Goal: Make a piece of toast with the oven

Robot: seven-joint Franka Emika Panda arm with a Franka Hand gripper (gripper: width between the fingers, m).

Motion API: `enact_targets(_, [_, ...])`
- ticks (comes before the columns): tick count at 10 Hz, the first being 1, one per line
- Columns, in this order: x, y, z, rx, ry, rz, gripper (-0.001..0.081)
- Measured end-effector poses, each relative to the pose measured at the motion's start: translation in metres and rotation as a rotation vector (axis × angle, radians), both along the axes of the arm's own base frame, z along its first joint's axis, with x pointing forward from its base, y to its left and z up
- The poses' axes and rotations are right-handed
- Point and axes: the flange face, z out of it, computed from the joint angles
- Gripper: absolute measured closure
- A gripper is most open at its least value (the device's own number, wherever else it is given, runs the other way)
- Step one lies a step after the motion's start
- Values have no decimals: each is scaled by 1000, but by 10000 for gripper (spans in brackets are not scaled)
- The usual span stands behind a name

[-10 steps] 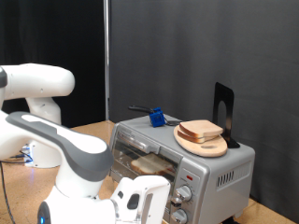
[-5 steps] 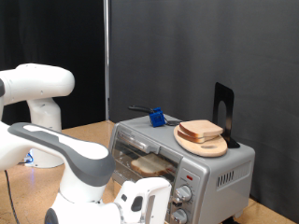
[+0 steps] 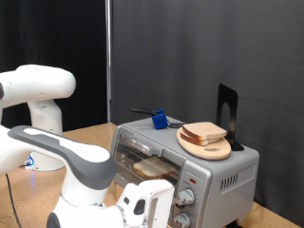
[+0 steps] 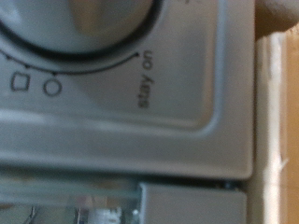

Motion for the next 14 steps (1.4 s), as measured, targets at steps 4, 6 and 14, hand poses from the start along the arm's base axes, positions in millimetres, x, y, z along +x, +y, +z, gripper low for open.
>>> enact_targets(4, [3,-1,1,2,6,-12,347])
enact_targets(6, [3,1,0,6,11,-11,529])
enact_targets(14, [5,1,-4,64,214,-47,805])
